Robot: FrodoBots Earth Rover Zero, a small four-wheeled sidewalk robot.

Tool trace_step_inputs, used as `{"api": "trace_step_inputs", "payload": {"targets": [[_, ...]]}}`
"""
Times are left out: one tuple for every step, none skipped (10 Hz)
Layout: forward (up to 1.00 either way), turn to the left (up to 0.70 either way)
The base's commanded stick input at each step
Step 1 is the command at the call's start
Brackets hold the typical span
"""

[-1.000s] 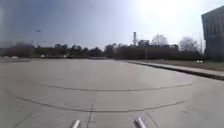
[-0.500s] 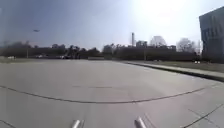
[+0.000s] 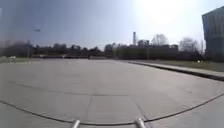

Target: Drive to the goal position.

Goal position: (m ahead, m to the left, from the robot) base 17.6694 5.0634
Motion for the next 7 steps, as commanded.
{"api": "trace_step_inputs", "payload": {"targets": [[1.00, 0.00], [1.00, 0.00], [1.00, 0.00], [1.00, 0.00], [1.00, 0.00], [1.00, 0.00], [1.00, 0.00]]}}
